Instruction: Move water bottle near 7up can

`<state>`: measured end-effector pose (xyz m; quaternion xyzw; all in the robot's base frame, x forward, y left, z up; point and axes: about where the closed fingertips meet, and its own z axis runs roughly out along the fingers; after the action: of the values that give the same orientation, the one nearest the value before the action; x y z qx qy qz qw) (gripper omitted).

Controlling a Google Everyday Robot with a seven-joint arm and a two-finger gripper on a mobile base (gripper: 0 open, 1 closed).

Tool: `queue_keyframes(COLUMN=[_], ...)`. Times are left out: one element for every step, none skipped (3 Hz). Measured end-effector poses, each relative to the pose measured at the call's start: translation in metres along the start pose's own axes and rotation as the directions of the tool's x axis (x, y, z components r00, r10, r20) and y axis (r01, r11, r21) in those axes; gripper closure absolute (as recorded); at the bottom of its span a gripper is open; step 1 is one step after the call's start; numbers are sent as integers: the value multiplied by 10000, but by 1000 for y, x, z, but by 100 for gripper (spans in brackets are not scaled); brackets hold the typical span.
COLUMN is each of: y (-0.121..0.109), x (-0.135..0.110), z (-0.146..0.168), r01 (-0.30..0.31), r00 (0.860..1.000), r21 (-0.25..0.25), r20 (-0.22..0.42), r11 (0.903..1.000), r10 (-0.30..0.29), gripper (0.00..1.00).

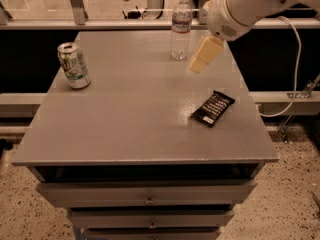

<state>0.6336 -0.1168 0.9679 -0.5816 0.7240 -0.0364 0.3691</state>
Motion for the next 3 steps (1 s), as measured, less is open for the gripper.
queue_keyframes(y=[-29,-60,-86], x=[-16,-7,-3], z=[31,47,59], r01=[-139,-630,-1224], r00=[9987,9965,9879], r21=[331,1025,1505], r20=[499,619,1134], r11=[9994,9927,9810], r10=[123,568,1058], gripper=[0,0,0])
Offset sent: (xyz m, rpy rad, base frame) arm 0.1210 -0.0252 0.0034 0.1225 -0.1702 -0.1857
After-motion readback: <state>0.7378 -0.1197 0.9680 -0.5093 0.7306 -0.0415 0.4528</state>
